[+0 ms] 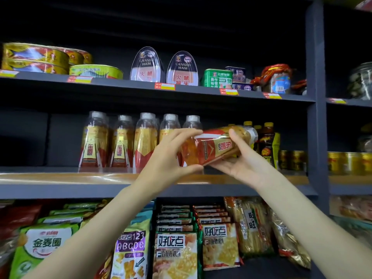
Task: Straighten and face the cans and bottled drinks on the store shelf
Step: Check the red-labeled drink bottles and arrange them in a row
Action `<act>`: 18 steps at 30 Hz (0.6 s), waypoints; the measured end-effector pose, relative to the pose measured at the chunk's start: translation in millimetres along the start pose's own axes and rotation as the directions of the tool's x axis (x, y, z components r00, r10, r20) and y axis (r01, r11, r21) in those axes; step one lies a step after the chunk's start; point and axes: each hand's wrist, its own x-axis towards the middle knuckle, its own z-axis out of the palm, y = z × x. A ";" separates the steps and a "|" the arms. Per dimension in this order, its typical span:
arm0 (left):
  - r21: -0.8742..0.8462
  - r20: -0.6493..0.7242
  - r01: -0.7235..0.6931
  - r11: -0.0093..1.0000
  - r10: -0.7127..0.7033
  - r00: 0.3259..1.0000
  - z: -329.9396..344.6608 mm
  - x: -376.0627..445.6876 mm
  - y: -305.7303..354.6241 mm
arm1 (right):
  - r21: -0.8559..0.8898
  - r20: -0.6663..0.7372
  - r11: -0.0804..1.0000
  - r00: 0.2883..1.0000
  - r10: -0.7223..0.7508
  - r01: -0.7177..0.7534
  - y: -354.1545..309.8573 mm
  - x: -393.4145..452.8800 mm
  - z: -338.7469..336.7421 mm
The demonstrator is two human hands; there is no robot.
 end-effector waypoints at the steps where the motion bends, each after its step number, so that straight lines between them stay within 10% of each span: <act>1: -0.029 0.018 0.021 0.999 -0.021 1.000 0.8 0.5 -2.1 | -0.001 0.004 0.999 0.999 -0.042 0.042 -0.2 2.3 -0.5; 4: -0.104 0.126 0.168 0.980 -0.155 0.980 4.1 -1.4 -11.9 | -0.302 0.039 0.905 0.953 -0.300 0.298 -6.0 4.9 -1.6; 7: -0.069 0.139 0.253 0.965 -0.241 0.960 10.2 -4.9 -26.3 | -0.685 0.202 0.530 0.830 -0.520 0.499 -14.1 4.3 -7.5; 18: -0.062 0.099 0.230 0.971 -0.223 0.970 36.9 4.8 -19.5 | -0.742 0.422 0.246 0.720 -0.552 0.624 -31.4 -0.9 -24.6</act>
